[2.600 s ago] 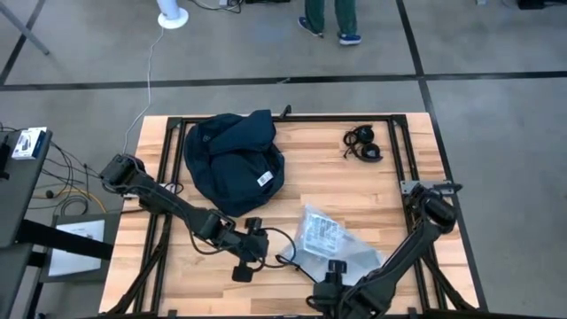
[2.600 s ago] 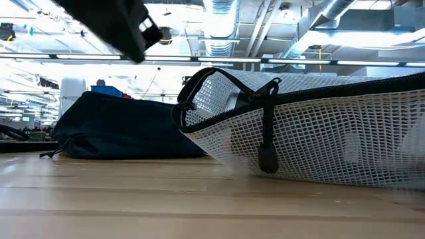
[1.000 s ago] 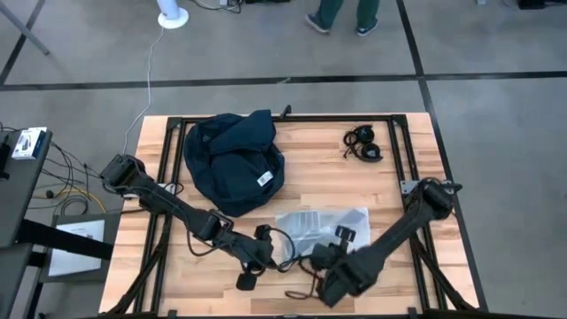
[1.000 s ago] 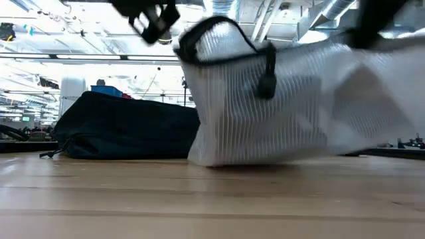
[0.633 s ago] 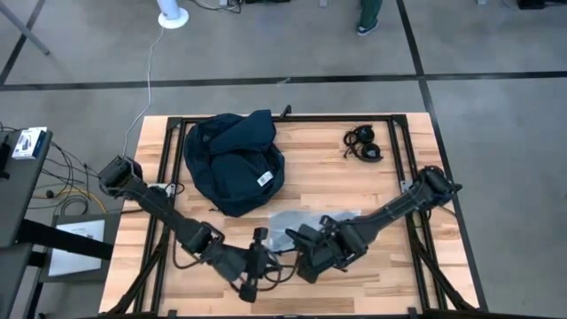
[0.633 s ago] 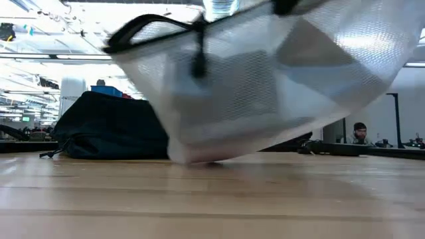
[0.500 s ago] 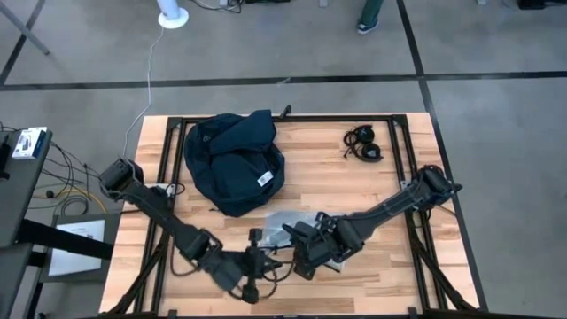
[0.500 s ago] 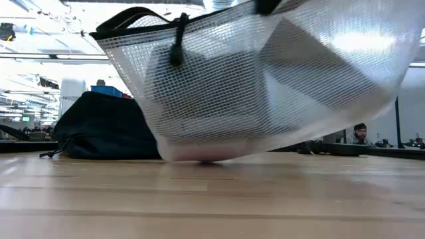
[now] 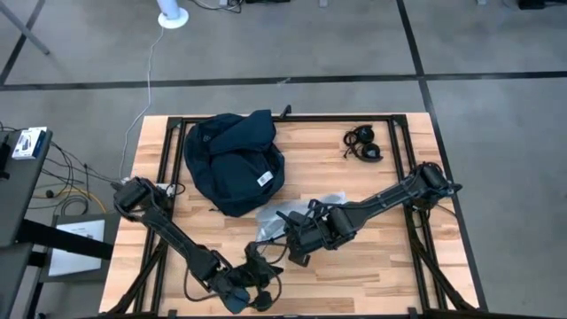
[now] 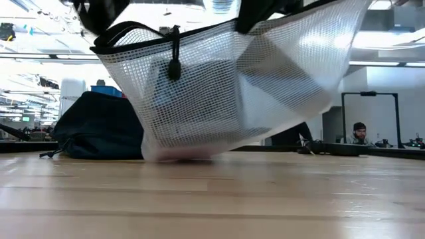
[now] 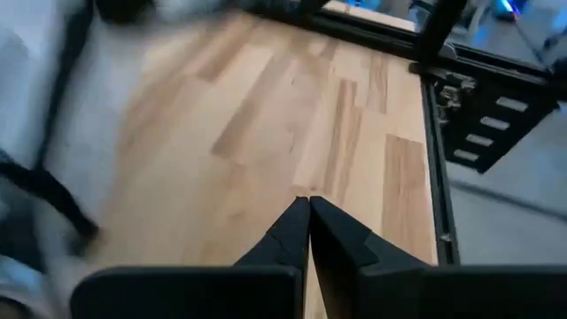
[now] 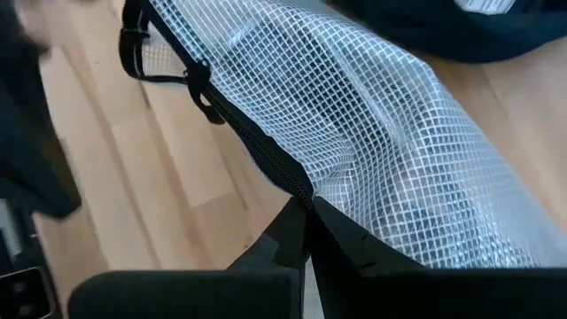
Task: Unpack backpack
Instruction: Close the white zip lock bag, then put the white zip lock bag into the blue backpack
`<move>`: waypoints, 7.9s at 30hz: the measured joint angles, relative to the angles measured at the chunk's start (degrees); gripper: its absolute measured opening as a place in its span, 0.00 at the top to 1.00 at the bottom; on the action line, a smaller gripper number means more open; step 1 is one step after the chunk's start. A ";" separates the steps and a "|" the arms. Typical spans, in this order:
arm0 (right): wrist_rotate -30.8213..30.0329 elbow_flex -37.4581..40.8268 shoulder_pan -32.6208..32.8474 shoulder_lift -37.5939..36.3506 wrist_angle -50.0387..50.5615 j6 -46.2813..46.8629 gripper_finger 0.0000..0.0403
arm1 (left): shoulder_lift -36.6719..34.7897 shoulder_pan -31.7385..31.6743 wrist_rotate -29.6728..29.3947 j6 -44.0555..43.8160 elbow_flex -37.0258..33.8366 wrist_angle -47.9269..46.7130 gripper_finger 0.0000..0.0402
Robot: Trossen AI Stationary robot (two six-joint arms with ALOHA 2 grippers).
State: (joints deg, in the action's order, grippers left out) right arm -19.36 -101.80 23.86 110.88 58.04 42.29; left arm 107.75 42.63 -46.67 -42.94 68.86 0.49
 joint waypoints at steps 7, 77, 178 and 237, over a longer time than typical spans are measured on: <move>-0.12 0.00 0.02 0.01 0.84 -3.18 1.00 | 1.47 0.44 -7.87 -18.46 -0.02 -11.13 1.00; -1.98 0.00 6.81 0.03 2.56 2.76 1.00 | 4.34 -7.69 -25.42 -23.94 1.73 -12.09 0.71; 3.18 0.07 -26.63 -1.47 -46.31 -28.83 1.00 | -21.49 17.84 -9.65 -52.99 -12.98 -63.92 0.99; 12.36 -0.96 -16.06 17.15 -53.87 -58.98 0.70 | -21.49 17.66 -4.10 -50.16 -12.90 -55.54 1.00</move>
State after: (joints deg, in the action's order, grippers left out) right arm -7.00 -102.75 7.81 128.03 4.17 -16.70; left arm 86.26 60.29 -50.77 -93.10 55.96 -55.05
